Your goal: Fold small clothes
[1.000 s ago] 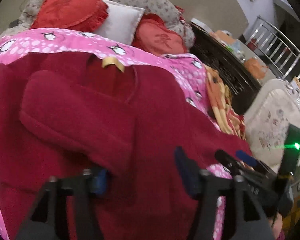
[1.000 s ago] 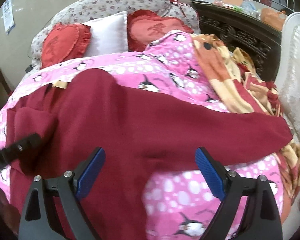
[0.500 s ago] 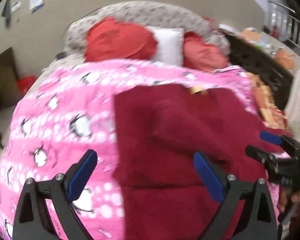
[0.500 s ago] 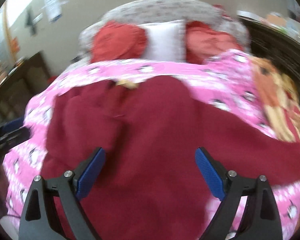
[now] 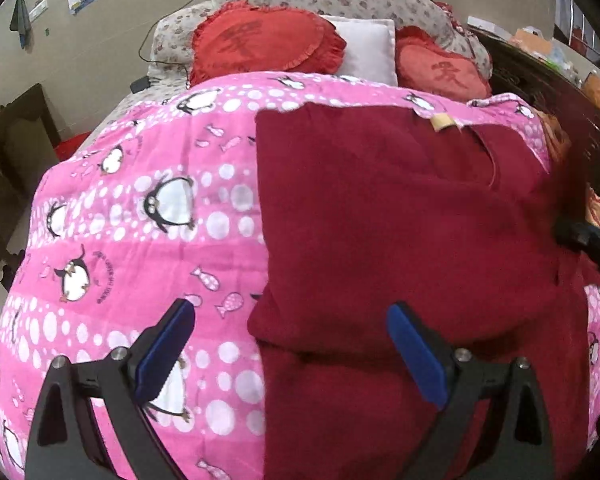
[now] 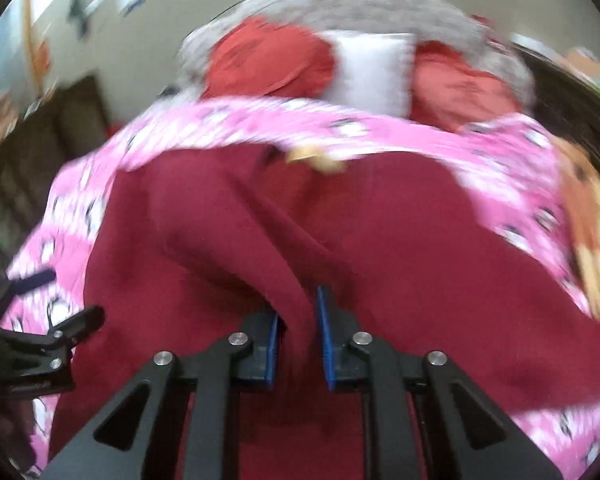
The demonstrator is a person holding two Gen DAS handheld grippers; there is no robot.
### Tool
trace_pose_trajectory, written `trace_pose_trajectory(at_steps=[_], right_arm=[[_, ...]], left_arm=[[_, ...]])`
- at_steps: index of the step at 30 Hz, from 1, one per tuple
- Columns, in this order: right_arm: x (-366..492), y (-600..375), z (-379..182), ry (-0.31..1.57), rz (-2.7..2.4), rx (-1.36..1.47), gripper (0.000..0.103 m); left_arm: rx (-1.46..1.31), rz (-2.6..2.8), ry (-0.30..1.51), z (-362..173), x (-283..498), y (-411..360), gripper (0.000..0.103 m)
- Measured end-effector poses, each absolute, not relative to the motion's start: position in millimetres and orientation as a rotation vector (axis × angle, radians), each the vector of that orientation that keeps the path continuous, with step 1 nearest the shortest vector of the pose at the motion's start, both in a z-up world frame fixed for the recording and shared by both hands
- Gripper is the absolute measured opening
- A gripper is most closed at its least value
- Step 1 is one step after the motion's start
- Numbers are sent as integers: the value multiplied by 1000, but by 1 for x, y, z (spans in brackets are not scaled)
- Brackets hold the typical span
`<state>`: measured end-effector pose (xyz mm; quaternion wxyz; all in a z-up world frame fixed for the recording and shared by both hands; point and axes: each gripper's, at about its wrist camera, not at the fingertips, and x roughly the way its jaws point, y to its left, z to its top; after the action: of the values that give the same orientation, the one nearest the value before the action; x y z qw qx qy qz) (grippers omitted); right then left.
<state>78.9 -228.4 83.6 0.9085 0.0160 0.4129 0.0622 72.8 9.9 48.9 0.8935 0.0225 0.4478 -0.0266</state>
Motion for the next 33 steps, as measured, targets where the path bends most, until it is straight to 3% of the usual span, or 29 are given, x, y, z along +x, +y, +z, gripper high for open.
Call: trace_pose_trajectory(at_steps=[1,3,7,22,23,28,31,32,33], right_arm=[[71,-245,82,858,98,63,0],[57,-278,73,891,85,138,14],[35,-324,63,910,114,275,22],[22,-402,79,849,50,640,27],[25,-407,79,858,41,657,32],[66,-399,58,1006,95,690,32],[80,-393,54,1006,160,683,24],[84,-391,54,1006,181,664,5],[88,-389,56,1012,193,640,0]], left_arm=[[44,-56,933,47,74,9,99],[34,-58,943,45,75,7,99],[12,-63,912,56,72,4,99],[45,-90,909,60,75,-18,99],[45,-91,911,60,76,-19,99],[32,-108,878,69,81,-27,99],[42,-104,875,71,92,-32,99],[34,-99,887,71,96,-33,99],[25,-100,899,70,100,-33,99]])
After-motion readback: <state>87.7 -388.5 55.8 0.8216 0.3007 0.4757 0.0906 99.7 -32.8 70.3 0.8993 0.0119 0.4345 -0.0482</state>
